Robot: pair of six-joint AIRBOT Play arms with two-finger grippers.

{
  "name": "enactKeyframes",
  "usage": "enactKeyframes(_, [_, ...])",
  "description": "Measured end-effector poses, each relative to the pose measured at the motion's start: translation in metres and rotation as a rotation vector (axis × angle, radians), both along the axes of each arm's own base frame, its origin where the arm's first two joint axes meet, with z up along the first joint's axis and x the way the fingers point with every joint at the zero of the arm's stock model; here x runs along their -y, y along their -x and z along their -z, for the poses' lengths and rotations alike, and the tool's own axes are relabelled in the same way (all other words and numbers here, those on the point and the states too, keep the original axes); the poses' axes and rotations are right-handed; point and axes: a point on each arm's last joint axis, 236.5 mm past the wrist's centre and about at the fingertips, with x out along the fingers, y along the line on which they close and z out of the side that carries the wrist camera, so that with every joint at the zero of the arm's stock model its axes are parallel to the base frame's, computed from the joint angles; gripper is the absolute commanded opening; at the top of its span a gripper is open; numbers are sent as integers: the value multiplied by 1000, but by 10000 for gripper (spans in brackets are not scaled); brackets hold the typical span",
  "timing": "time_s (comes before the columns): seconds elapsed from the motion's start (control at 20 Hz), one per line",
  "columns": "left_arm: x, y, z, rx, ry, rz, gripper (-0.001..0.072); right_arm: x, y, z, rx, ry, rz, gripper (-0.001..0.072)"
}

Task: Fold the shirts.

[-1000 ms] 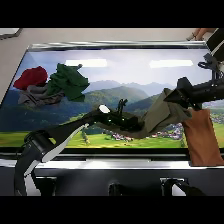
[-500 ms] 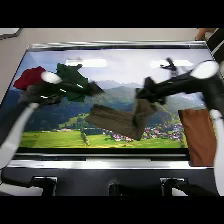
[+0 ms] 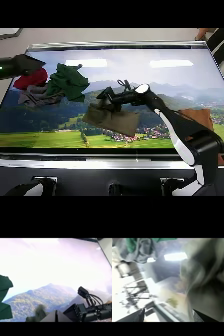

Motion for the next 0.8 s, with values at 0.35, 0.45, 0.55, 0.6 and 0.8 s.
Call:
enactKeyframes(0.35, [-24,10,22,-37,-106,-53,27,116,-6,-2,40,204,-42,658])
enactKeyframes(0.45, [-27,11,32,-58,-117,-58,26,182,16,23,-43,413,-69,659])
enactKeyframes(0.55, [-29,11,39,-74,-122,-60,27,226,46,49,-160,547,-90,659])
enactKeyframes(0.6, [-29,12,41,-79,-123,-60,27,237,60,62,-212,577,-91,658])
enactKeyframes(0.8, [-29,13,44,-88,-124,-62,27,220,81,99,-271,532,-72,614])
